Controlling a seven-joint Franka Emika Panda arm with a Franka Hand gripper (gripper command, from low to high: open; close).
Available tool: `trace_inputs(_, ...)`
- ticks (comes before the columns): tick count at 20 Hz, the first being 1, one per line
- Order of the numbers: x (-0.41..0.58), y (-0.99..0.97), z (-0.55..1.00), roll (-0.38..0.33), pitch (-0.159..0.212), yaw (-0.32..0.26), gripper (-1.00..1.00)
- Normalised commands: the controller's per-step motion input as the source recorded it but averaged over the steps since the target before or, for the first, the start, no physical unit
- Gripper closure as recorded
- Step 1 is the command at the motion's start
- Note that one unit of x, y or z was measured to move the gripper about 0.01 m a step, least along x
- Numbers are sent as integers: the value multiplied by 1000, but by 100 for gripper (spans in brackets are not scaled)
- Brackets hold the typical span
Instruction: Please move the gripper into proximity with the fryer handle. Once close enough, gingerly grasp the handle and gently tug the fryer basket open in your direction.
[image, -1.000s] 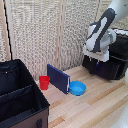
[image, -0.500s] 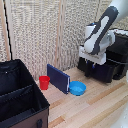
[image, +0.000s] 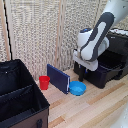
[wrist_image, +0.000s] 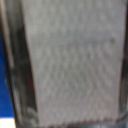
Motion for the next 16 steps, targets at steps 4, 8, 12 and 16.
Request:
trace_inputs(4,38,46,177,-55,74,61,-100)
trace_inputs(8,23,0,546,0,138,71,-100)
trace_inputs(12,57,31,818,6,136,72,-100)
trace_inputs(16,186,121,712,2,54,-60,-100)
